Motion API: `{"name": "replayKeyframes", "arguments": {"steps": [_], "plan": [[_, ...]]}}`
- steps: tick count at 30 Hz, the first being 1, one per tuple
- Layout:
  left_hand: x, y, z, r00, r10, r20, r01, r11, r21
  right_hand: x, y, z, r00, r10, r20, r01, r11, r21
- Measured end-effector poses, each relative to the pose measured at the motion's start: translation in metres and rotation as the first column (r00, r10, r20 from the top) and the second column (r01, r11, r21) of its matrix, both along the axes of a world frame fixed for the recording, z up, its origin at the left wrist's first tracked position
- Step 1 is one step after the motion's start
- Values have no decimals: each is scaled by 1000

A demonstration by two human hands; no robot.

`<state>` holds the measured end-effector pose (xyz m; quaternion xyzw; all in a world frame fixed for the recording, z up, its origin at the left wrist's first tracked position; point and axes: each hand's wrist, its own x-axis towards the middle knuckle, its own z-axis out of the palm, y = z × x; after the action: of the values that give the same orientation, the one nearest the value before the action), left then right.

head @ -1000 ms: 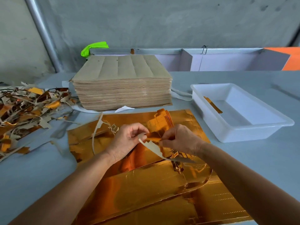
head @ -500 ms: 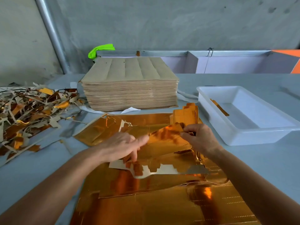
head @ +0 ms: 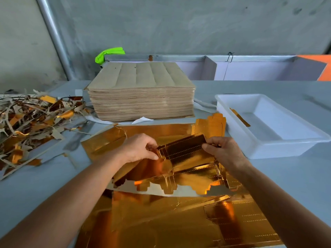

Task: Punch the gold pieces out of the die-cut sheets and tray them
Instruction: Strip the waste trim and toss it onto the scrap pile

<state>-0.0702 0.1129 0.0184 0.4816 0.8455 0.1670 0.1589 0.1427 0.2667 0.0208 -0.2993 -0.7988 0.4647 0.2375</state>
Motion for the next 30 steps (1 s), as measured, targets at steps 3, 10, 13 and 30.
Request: {"name": "replayKeyframes", "arguments": {"steps": [3, 10, 13, 30], "plan": [[-2, -4, -3, 994, -24, 108, 24, 1000, -5, -3, 0, -3, 998, -52, -29, 48, 990, -132], [-4, -7, -3, 977, -79, 200, 70, 996, 53, -7, -1, -1, 992, -122, -43, 107, 962, -251], [7, -4, 4, 966, -86, 244, 80, 996, 35, -10, -4, -2, 991, -130, -16, 121, 956, -269], [29, -10, -3, 941, -228, 251, 225, 974, 43, -6, 8, -9, 970, -227, 93, 236, 965, -110]]}}
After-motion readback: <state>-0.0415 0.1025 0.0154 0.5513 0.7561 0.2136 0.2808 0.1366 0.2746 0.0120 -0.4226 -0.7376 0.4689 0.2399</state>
